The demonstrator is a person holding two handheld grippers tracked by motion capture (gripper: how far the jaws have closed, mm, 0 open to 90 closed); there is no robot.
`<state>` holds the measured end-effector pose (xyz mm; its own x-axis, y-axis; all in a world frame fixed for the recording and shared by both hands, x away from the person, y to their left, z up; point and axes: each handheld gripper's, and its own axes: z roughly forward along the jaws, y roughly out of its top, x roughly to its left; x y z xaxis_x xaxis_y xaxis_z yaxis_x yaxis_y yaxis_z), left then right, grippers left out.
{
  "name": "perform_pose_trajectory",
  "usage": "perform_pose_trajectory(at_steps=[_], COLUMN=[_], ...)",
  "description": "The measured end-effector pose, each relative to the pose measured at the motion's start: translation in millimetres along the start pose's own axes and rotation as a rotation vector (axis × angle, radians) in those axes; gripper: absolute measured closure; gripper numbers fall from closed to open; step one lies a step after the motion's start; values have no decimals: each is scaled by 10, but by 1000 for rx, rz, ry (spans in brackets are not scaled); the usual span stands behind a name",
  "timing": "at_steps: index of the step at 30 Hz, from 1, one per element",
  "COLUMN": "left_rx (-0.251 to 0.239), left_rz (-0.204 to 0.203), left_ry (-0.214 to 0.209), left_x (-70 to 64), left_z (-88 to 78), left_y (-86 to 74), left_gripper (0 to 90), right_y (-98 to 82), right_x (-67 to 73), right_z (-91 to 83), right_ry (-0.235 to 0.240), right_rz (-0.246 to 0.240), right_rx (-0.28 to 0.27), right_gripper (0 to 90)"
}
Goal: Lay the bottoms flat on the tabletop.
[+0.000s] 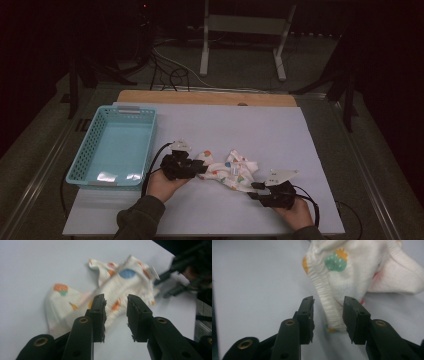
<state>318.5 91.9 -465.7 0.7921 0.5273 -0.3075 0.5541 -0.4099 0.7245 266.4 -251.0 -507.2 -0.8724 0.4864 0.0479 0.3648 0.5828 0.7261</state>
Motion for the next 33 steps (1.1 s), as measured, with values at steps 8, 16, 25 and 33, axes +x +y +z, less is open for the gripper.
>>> perform_pose_trajectory(at_steps=[8, 16, 25, 33], left_rx=[51, 104, 104, 128], left_rz=[-2, -20, -60, -22], left_ry=[-9, 0, 56, 87], left_x=[9, 46, 127, 95], left_z=[66, 330, 527, 581], left_y=[-175, -278, -213, -160], left_gripper=[671, 641, 632, 814], right_y=[-5, -6, -1, 7], right_x=[-42, -93, -140, -168], right_z=[95, 135, 175, 176], right_ry=[-8, -24, -45, -57], right_rz=[-9, -14, -32, -24], right_rx=[28, 33, 35, 31], right_gripper=[598, 560, 583, 720])
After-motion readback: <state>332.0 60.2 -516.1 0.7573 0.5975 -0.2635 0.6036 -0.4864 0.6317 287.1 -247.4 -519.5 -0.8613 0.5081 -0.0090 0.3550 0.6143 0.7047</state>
